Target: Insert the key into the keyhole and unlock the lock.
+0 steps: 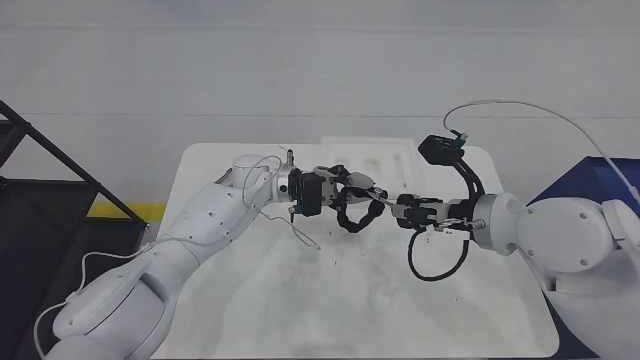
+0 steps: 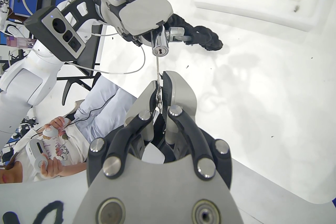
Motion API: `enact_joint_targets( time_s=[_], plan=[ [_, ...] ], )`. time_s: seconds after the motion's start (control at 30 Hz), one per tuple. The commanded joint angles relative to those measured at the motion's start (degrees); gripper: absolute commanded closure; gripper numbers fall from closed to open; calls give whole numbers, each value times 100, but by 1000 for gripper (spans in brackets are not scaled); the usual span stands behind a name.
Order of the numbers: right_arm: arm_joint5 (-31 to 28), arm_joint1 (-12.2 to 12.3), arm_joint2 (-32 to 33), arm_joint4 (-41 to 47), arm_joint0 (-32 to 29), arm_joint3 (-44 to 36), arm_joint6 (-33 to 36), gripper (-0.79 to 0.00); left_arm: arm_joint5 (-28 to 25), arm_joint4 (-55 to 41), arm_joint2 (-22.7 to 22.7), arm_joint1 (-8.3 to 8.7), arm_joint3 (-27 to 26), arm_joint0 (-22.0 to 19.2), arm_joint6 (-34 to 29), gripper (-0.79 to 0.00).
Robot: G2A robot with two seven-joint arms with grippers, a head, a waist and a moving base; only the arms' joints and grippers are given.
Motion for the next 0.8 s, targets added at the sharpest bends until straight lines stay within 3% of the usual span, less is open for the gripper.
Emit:
enact_joint_targets(
  time_s=[0.0, 0.77],
  plan=[
    [14, 15, -21, 2, 11, 2, -14, 0, 0, 9, -6, -3, 7, 2, 9, 0],
    [135, 166, -254, 179, 205, 77, -135, 0, -52, 159, -28, -45, 30, 15, 174, 0]
  ],
)
